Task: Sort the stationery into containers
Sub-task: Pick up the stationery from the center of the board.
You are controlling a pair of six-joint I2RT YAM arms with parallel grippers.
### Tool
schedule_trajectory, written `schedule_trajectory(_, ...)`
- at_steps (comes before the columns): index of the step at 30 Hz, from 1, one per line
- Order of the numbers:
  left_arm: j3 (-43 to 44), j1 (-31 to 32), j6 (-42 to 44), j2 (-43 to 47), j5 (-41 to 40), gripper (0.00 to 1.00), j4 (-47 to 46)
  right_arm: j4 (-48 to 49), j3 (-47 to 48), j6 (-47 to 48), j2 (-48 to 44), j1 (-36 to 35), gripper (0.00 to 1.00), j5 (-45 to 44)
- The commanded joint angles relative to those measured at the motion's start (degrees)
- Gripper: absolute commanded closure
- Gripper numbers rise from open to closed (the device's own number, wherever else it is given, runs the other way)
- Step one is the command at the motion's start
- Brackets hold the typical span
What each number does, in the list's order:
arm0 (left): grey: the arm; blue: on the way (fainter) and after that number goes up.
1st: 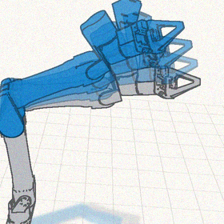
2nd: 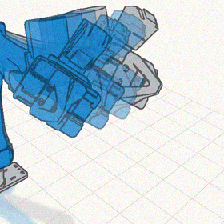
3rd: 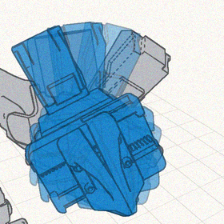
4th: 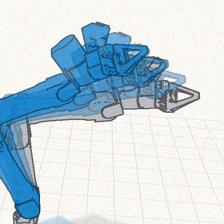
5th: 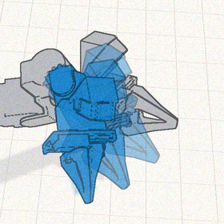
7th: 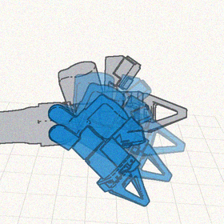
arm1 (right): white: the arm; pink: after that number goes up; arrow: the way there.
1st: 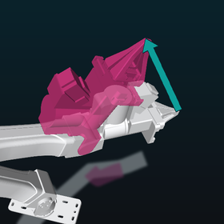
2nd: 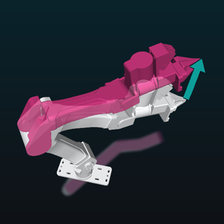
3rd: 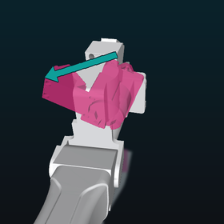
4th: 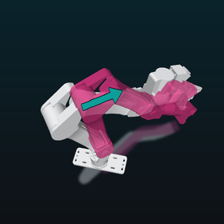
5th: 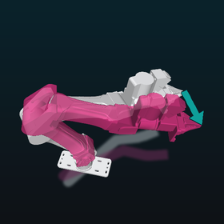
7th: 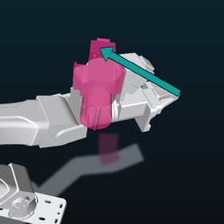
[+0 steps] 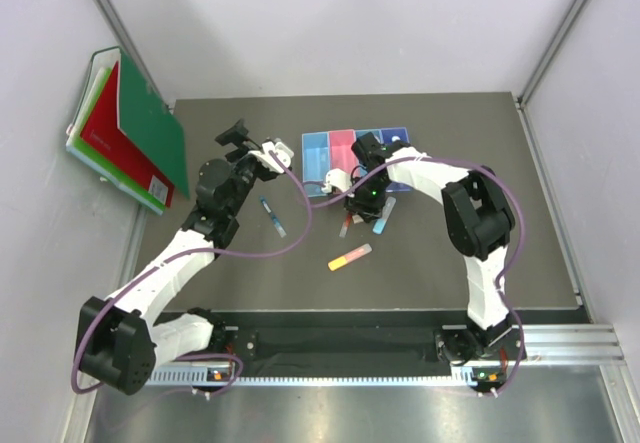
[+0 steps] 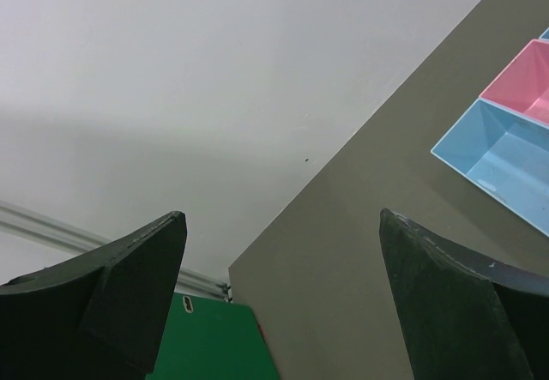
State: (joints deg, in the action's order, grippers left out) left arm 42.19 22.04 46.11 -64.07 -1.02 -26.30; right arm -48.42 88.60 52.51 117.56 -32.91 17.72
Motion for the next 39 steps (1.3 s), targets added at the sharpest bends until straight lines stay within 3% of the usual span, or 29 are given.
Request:
schedule_trajectory(1, -0.01, -0.25, 0.12, 0.97, -0.74, 0.01, -2.00, 0.87, 1.14, 1.54, 0.30, -0.58, 0.56, 0.92)
schedule_trajectory(3, 0.17, -0.33, 0.12, 0.71, -0.65, 0.01, -1.91, 1.14, 0.88, 1.37, 0.48, -0.58, 0.62, 0.92)
schedule_trajectory(11, 0.61, -0.25, 0.04, 0.35, -0.22, 0.01, -1.91, 2.46, -2.46, 0.93, -0.49, -0.49, 0.63, 1.27)
schedule_trajectory(15, 0.61, -0.25, 0.04, 0.27, -0.04, 0.01, -1.91, 2.89, -3.87, 0.57, -0.58, -0.58, 0.69, 1.09)
schedule_trajectory(21, 0.52, -0.33, 0.12, 0.27, 0.14, 0.01, -1.91, 2.72, -4.14, -0.48, -1.28, -0.58, 0.91, 1.18)
schedule_trajectory(39, -0.45, -0.25, -0.58, -0.52, 0.75, 0.01, -4.72, -6.42, 7.46, -2.24, -12.17, -0.49, 0.95, 0.92)
